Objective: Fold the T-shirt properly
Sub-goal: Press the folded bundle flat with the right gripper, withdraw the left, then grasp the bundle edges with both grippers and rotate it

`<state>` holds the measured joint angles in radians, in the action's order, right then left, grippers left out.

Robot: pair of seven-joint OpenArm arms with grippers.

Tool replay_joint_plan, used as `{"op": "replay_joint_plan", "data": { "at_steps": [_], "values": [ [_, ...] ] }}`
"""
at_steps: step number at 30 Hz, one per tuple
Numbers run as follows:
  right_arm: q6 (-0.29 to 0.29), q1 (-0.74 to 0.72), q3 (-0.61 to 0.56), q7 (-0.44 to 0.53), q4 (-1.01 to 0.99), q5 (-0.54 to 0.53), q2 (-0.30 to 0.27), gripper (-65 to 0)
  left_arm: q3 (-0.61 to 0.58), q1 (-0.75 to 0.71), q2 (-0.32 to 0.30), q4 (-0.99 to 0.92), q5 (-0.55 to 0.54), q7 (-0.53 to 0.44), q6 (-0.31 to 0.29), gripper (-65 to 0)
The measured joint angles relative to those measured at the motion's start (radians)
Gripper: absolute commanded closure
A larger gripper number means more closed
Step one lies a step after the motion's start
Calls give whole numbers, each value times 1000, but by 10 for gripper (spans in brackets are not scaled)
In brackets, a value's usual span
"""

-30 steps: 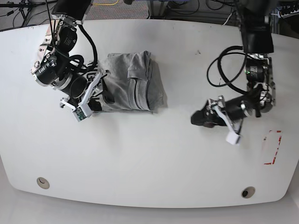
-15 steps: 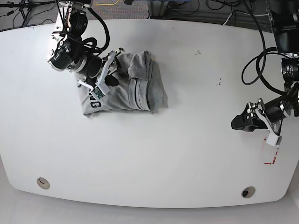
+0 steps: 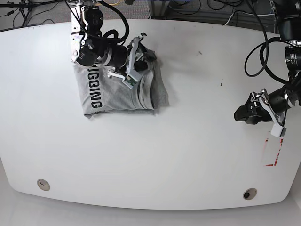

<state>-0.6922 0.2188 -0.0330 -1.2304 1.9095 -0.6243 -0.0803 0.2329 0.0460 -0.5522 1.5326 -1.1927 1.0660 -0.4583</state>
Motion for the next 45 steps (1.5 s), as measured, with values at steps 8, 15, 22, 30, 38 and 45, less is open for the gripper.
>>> {"op": "replay_joint_plan", "data": {
  "at_steps": [8,15,22,30,38,45],
  "values": [
    [0,-55,-47,6,21,-11,32,-224,-102,-2,1,37,30,3,-1,-344],
    [0,-135,85,4,90,-8,-27,-224,-299,48,19,135,201,-2,3,-344],
    [0,-224,186,4,82,-7,-112,-222,-546,64,113,218,346,-6,-13,-344],
    [0,-273,227,39,-21,-7,-213,-95,-644,63,262,215,469,3,-2,-250],
    [0,-289,222,179,-144,101,-285,-71,-700,64,397,214,544,0,-2,-225],
    [-1,-292,218,351,-296,206,-287,-70,-772,60,465,188,618,-6,-2,-224]
  ]
}}
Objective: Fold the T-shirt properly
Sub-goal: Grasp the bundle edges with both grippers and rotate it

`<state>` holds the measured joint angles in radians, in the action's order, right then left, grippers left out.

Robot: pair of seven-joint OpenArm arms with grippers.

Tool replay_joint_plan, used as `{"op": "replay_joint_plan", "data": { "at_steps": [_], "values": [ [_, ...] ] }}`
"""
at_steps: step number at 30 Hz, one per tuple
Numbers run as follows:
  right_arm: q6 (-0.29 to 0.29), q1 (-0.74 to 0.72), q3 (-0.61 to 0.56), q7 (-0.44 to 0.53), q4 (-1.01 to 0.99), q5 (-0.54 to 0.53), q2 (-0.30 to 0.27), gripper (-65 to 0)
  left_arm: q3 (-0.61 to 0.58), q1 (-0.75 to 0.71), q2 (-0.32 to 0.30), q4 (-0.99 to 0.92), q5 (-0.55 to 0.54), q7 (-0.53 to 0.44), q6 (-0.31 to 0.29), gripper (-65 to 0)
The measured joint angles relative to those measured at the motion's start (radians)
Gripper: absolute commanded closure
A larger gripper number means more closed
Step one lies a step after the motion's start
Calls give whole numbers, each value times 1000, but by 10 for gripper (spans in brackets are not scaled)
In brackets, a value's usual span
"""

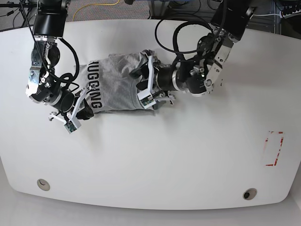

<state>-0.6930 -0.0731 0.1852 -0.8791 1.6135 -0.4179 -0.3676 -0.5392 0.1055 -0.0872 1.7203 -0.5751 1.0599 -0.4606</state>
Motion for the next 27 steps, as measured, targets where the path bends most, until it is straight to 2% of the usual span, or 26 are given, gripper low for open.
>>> {"op": "replay_joint_plan", "data": {
  "at_steps": [6,12,18,27],
  "values": [
    [-5,-37,-1,154,-229,124,10,-67,-63,-8,37,-69,71,-24,-3,-224],
    [-3,-50,9,277,-363,152,27,-65,-64,8,14,-156,86,-66,-3,-224],
    [-2,-16,27,294,-360,135,27,-65,-62,43,-34,-225,59,-81,-12,-224],
    [-2,148,84,291,-198,135,41,-65,-63,170,-52,-369,51,-126,-18,-225]
  ]
}}
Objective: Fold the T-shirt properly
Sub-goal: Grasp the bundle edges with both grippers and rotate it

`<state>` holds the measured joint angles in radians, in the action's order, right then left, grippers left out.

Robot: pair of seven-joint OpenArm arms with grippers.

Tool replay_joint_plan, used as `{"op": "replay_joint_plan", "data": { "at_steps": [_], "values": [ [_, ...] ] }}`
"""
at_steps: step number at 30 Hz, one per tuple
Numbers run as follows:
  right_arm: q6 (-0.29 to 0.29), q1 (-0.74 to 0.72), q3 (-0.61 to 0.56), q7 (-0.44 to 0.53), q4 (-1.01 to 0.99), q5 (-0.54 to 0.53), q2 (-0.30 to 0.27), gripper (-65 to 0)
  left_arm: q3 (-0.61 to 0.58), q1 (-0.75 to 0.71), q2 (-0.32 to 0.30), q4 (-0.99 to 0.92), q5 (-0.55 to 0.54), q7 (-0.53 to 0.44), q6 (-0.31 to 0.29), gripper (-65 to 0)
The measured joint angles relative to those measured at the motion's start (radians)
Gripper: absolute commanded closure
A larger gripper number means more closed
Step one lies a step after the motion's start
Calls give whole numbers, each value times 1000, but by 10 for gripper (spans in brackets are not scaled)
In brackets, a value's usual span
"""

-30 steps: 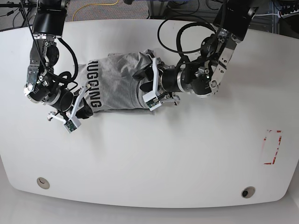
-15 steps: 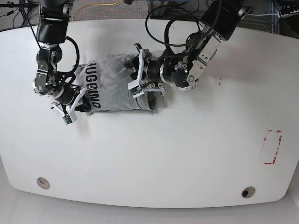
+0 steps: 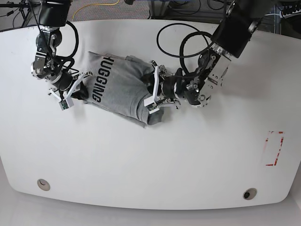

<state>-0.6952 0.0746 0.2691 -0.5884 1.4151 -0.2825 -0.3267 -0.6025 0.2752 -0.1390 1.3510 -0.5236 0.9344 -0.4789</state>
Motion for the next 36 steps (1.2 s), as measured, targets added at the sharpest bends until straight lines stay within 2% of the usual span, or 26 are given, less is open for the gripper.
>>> {"op": "replay_joint_plan", "data": {
  "at_steps": [4,10,16,21,25,28,30,36],
  "values": [
    [13,62,8,2,61,9,34,-65,-1,53,-3,-66,1,-45,0,-226],
    [11,163,11,-60,196,-1,100,-65,-3,140,-3,-129,29,-31,-2,-226],
    [4,221,4,-238,405,26,162,-65,-2,204,-12,-121,49,-8,-72,-225],
    [-3,200,6,-376,603,17,167,-65,14,218,-44,2,46,-8,-102,-225],
    [-3,117,7,-449,608,26,197,-65,74,197,-84,125,33,-12,-111,-225],
    [-3,87,-5,-444,582,28,206,-65,140,146,-100,203,45,-1,-99,-225],
    [-2,68,-29,-438,565,23,211,-65,193,90,-106,257,43,40,-103,-225],
    [-3,-24,-84,-446,477,30,233,-65,262,-48,-46,320,55,63,-103,-225]
  ]
}}
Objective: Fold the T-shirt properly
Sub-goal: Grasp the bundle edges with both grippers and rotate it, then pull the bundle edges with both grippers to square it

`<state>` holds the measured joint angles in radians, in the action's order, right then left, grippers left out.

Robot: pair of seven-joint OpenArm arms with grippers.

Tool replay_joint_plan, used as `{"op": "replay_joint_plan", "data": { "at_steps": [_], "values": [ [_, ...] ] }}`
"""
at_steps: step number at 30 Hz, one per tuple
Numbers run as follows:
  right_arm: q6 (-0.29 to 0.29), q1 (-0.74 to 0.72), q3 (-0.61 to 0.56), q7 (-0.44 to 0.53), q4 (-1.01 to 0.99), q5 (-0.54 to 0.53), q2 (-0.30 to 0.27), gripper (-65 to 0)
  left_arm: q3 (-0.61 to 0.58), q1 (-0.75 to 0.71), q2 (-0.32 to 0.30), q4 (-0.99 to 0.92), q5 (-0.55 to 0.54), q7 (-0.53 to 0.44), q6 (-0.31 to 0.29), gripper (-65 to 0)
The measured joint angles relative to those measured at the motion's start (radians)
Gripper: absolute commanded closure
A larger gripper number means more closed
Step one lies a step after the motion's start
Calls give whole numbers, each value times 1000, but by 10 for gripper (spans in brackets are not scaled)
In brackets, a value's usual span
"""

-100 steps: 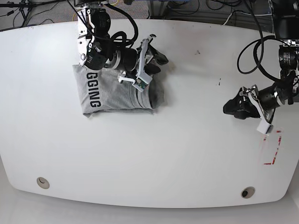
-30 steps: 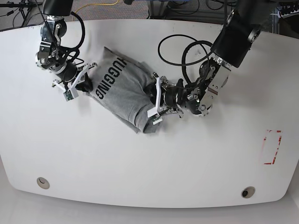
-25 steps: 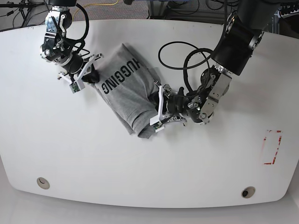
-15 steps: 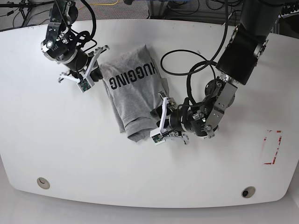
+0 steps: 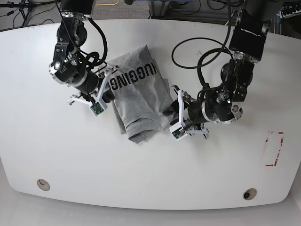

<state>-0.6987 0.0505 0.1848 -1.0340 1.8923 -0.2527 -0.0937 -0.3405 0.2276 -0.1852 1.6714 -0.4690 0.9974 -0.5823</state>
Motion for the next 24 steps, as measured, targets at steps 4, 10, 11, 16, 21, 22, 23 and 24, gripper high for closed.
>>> {"op": "replay_joint_plan", "data": {
  "at_steps": [4,10,11,16,21,22,23,24],
  "values": [
    [0,-45,1,17,-76,-11,11,-65,7,-65,48,22,-17,-8,-6,-225],
    [2,-54,5,95,-210,4,8,-65,13,-151,96,8,-3,-32,-2,-225],
    [2,-53,5,117,-232,2,3,-65,13,-163,104,-3,-2,-45,-2,-225],
    [2,-53,2,180,-322,-7,-25,-65,9,-193,130,-103,-2,-73,-2,-225],
    [2,-26,5,231,-368,-6,-53,-65,11,-182,130,-262,-7,-155,-2,-225],
    [3,-12,5,243,-369,-6,-53,-65,10,-175,116,-298,-37,-202,-9,-225],
    [3,0,6,251,-368,-8,-53,-65,7,-167,108,-321,-46,-222,-16,-225],
    [3,10,6,262,-368,-12,-53,-65,5,-157,99,-345,-56,-241,-29,-225]
  ]
}}
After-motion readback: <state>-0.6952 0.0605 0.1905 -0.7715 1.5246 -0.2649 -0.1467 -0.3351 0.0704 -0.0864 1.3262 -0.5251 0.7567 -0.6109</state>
